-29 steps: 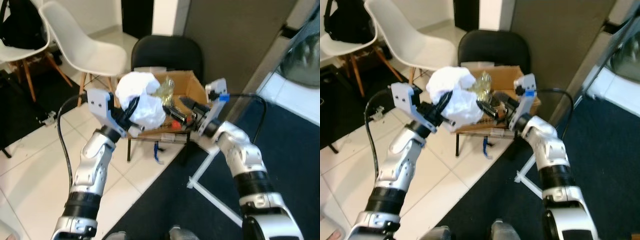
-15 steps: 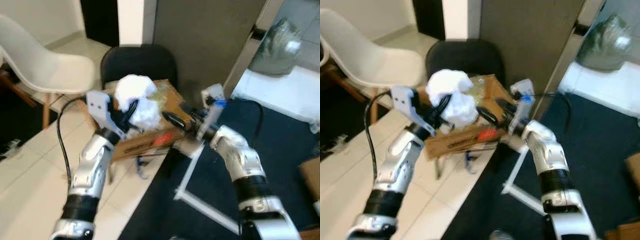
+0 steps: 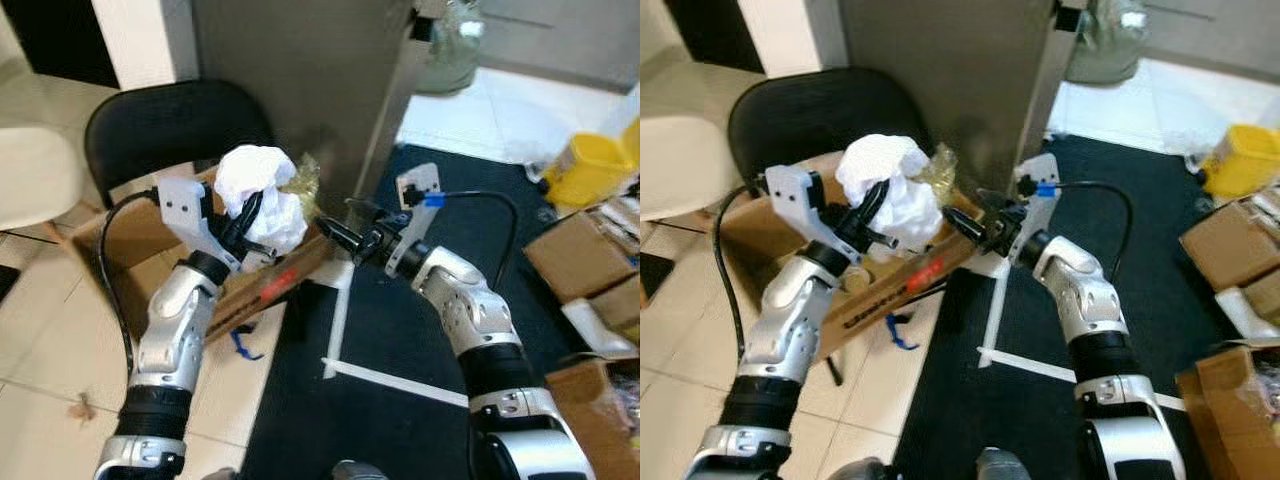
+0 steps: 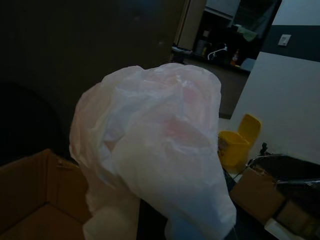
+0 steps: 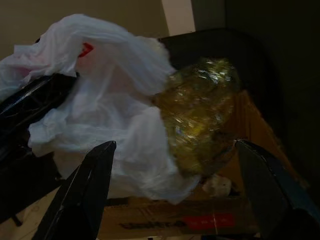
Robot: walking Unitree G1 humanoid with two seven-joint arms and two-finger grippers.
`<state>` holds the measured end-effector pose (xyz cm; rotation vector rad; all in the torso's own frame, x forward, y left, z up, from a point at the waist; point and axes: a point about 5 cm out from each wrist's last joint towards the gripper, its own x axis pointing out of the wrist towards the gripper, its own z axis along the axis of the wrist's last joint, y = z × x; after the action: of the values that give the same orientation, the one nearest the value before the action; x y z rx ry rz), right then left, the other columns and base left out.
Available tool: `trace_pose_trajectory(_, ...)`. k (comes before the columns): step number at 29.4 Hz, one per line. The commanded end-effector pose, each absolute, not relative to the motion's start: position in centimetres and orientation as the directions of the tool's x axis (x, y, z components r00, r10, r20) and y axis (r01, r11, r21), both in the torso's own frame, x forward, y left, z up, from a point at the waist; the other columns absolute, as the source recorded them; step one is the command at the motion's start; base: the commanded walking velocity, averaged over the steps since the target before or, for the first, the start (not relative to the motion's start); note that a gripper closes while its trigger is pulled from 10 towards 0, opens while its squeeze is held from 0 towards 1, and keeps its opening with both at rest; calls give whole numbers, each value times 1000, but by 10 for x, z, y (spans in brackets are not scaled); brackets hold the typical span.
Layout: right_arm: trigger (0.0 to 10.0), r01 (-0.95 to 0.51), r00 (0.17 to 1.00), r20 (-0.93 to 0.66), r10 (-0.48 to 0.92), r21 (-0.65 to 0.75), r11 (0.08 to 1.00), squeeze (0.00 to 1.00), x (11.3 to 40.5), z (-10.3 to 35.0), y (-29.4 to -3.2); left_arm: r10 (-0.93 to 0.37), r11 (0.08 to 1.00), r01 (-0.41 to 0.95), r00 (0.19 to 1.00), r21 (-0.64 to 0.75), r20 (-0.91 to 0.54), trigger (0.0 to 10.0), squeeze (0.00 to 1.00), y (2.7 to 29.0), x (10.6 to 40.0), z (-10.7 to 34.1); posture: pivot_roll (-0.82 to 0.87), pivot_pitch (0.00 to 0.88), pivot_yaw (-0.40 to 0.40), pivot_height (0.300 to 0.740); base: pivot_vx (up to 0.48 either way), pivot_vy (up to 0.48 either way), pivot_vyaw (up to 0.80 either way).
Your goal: Picking trash to rubbish bin
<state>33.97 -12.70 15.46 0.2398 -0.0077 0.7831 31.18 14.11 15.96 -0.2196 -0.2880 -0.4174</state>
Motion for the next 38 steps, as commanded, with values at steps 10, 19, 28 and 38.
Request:
trace_pose_trajectory(10,10000,-702,708,92,700,192,685,0,338,153,-127,49,993,-36,992,-109,120,10000,0,228,313,132,-18,0,-50,740,0,0,0)
trace_pose_trajectory(19,10000,-702,709,90,699,186,688,0,338,153,-128,175,984,-171,981,-54,81,10000,0,261,312,128,-20,0,-52,740,0,0,0)
trace_pose_trajectory(28,10000,-712,699,74,711,156,684,0,336,153,-130,174,980,-184,977,78,124,10000,0,285,319,141,-37,0,-62,740,0,0,0)
trace_pose_trajectory(38,10000,-883,466,80,881,107,457,0,317,159,-133,208,970,-222,969,103,132,10000,0,307,320,151,-43,0,-69,740,0,0,0)
